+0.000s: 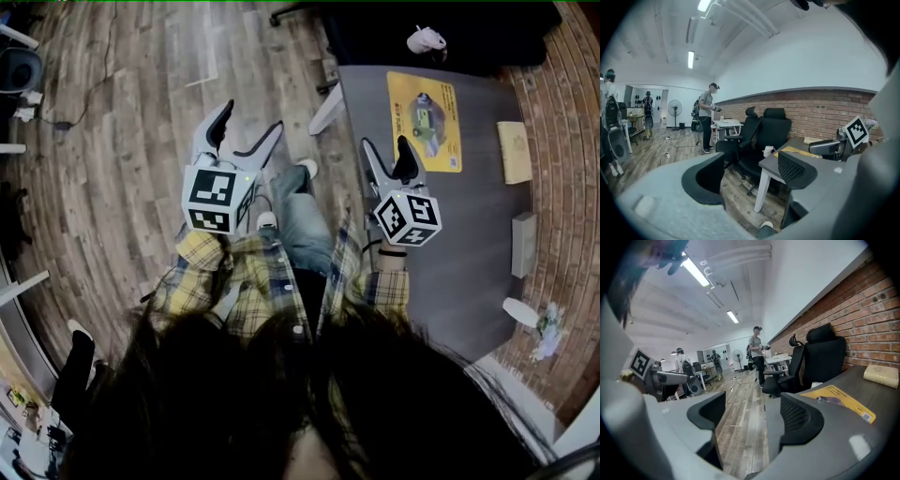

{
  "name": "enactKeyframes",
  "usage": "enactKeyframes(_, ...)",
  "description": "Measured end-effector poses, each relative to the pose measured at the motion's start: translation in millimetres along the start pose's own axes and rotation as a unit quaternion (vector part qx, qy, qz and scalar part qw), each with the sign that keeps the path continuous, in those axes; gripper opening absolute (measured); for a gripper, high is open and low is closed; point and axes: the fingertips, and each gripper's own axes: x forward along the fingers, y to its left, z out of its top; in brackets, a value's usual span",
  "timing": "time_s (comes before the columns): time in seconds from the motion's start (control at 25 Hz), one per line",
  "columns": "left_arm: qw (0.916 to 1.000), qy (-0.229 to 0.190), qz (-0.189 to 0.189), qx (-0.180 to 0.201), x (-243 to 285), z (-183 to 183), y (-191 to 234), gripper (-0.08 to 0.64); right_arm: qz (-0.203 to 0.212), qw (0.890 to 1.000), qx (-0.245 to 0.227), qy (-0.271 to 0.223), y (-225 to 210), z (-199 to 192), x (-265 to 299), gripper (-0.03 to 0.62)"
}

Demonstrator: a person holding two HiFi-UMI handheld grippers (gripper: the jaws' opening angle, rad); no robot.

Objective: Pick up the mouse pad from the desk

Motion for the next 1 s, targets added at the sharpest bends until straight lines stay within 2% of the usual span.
enactKeyframes(0.2, 0.9998, -0.003, -0.016, 0.011, 70.5, 26.8, 16.4, 0.356, -0.024, 1.0, 0.012, -0.001, -43.1, 20.8, 46.0, 0.344)
enactKeyframes(0.44, 0.998, 0.002, -0.061, 0.015, 158.6, 60.6, 3.5, 0.356, -0.056, 0.998, 0.023, 0.002, -99.0, 51.2, 81.8, 0.344)
enactKeyframes(0.8, 0.9891, 0.004, -0.14, 0.048, 250.8, 87.8, -47.1, 0.356, -0.111, 0.993, 0.037, -0.012, -165.5, 69.1, 88.5, 0.344)
enactKeyframes(1.0, 0.9795, 0.01, -0.189, 0.069, 287.1, 100.8, -89.8, 0.356, -0.148, 0.987, 0.055, -0.018, -197.9, 68.4, 71.1, 0.344)
